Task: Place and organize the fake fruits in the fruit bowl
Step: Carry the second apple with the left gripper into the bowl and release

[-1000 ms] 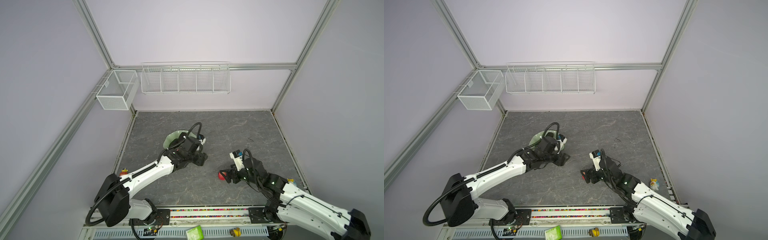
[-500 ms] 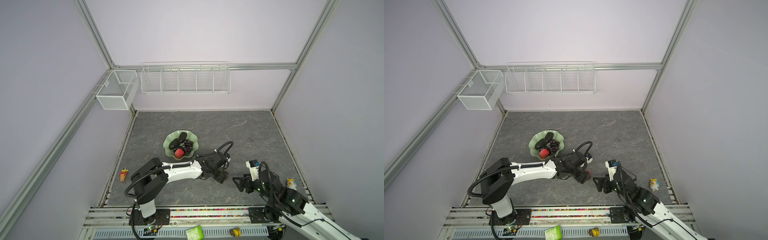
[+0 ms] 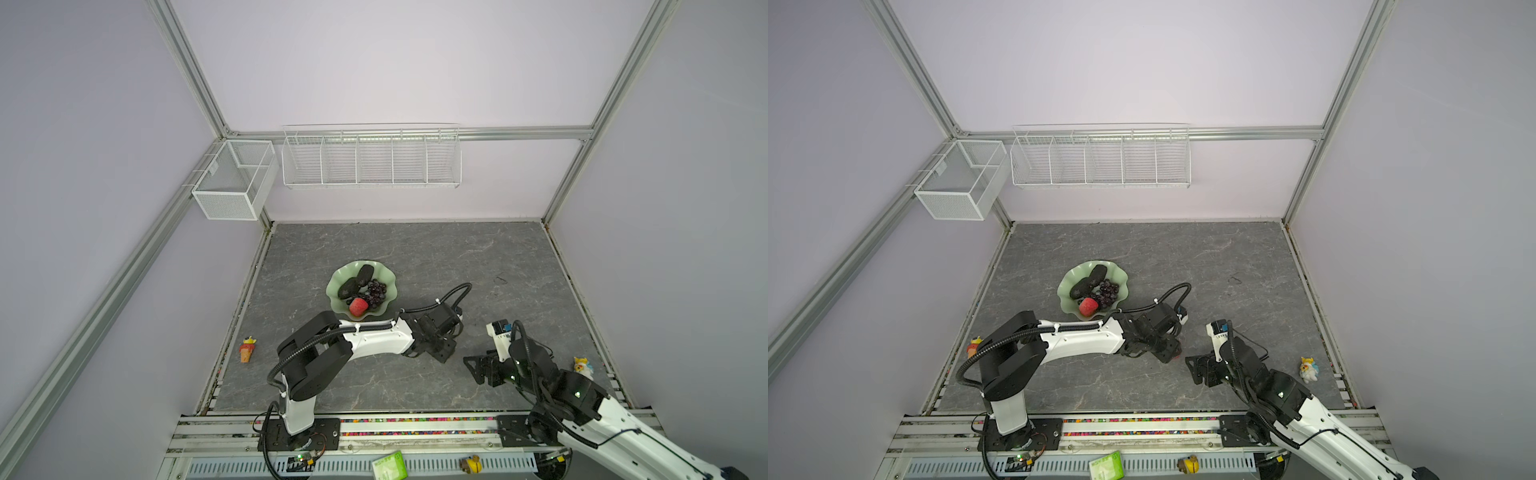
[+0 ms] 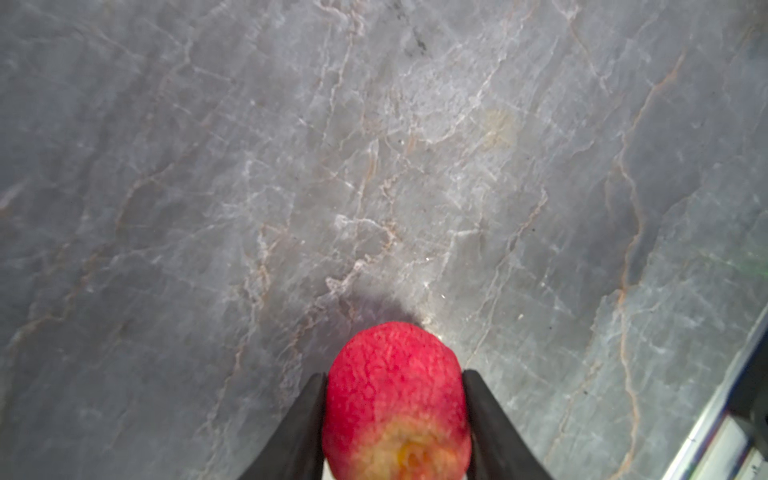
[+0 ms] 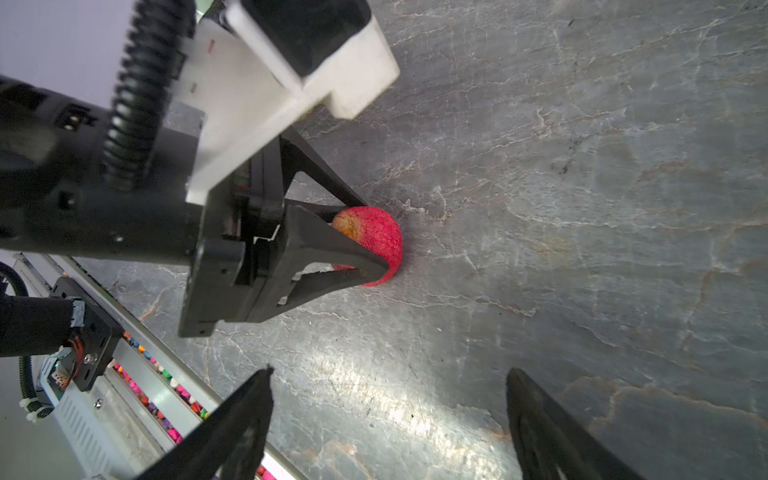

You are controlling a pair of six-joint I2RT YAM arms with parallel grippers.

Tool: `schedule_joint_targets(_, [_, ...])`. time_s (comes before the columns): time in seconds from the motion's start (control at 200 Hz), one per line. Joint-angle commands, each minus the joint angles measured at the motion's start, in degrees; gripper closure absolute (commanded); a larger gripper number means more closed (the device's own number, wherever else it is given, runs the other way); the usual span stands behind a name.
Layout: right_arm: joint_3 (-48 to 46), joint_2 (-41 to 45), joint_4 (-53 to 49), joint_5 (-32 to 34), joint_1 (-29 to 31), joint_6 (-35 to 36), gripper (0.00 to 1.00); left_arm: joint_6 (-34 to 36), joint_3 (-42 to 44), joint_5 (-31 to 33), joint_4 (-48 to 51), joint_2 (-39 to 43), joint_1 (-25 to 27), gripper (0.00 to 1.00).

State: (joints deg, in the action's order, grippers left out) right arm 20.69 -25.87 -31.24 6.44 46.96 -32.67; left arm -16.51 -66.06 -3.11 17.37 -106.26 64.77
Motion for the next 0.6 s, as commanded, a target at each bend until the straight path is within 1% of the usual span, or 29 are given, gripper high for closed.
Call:
schedule_joint_targets(0.0, [1.8, -2.9, 6.0, 0.1, -0.1, 1.7, 0.11, -1.3, 1.9, -1.8, -3.8, 5.2, -0.8, 0.62])
schedule_joint_targets(0.13, [4.5, -9.1, 11.4, -1.3, -0.2, 4.6, 0.11, -2.0, 3.4, -1.4, -3.8, 12.2, -3.9, 0.64])
schedule_joint_targets(0.195, [6.4, -13.2, 14.0, -2.4, -0.2, 6.5, 0.11, -2.2, 4.2, 0.4, -2.4, 16.0, -6.2, 0.65])
schedule_joint_targets(0.235, [7.7, -16.0, 15.6, -3.3, -0.2, 7.8, 0.11, -2.1, 4.4, 3.0, -0.7, 18.4, -7.5, 0.65])
schedule_joint_targets(0.275, [9.1, -19.1, 17.2, -4.4, -0.2, 9.1, 0.11, -2.0, 4.5, 7.4, 1.3, 20.7, -8.4, 0.65])
schedule_joint_targets(0.355, [12.1, -25.2, 21.0, -7.3, -0.2, 10.9, 0.11, 0.7, 5.6, 12.9, 3.8, 24.7, -10.9, 0.65])
schedule_joint_targets(0.415, [14.0, -30.0, 24.6, -10.3, -0.2, 11.6, 0.11, 0.2, 6.3, 14.7, 6.1, 27.3, -14.8, 0.65])
schedule_joint_targets(0.49, [16.7, -36.0, 28.5, -13.7, -0.1, 11.9, 0.11, -2.7, 8.1, 16.4, 8.7, 29.8, -20.9, 0.65])
schedule_joint_targets(0.55, [19.4, -40.1, 30.2, -15.7, 0.2, 12.3, 0.11, -4.0, 10.5, 16.3, 9.3, 32.4, -25.2, 0.65])
schedule_joint_targets(0.595, [21.3, -43.0, 31.0, -16.7, 0.6, 12.7, 0.11, -4.5, 12.5, 16.7, 9.0, 34.1, -27.6, 0.65])
